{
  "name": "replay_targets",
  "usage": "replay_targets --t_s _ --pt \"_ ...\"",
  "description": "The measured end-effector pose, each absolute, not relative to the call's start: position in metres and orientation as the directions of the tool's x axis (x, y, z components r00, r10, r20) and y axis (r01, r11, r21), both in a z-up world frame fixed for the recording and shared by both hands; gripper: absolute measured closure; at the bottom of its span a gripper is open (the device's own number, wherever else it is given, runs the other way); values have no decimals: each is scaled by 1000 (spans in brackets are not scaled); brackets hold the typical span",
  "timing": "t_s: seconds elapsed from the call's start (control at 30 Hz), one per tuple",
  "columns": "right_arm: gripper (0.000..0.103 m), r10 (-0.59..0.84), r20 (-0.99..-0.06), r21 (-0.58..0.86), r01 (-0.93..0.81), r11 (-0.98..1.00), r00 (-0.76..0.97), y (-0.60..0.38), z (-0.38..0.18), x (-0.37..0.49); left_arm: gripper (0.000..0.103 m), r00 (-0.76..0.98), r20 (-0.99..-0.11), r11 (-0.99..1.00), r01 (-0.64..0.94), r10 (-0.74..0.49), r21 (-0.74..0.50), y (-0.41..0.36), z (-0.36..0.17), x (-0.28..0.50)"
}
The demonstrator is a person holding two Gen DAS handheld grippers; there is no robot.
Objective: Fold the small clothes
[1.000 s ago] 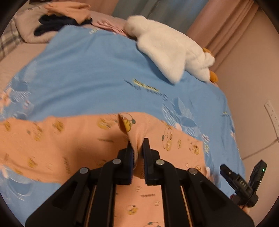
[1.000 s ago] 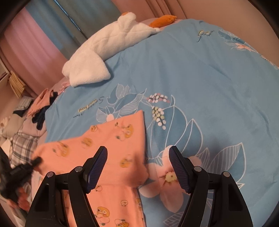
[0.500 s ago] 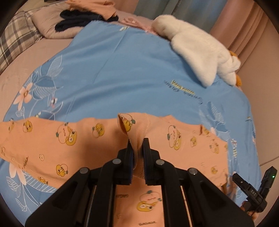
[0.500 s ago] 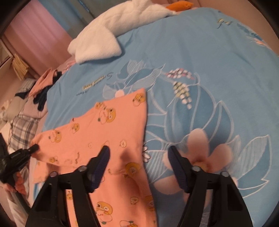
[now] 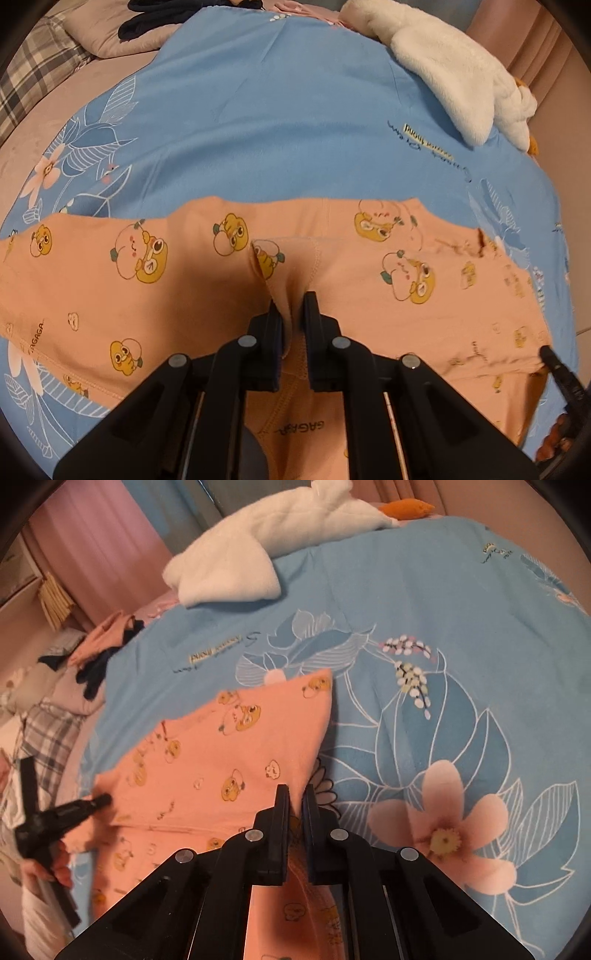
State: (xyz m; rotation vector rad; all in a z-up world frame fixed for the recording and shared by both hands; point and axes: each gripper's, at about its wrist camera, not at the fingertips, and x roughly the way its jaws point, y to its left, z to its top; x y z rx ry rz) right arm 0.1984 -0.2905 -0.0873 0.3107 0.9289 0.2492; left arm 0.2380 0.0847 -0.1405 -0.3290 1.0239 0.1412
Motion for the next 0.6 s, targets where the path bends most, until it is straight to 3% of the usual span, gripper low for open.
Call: replay_targets --t_s 0.13,0.6 --pt "96 322 -805 350 -40 936 498 -287 -115 210 90 503 -864 953 -261 -3 -156 83 -150 243" --pt "96 290 -816 310 -46 950 500 -279 -118 210 85 528 -849 963 -237 14 -131 82 -153 244"
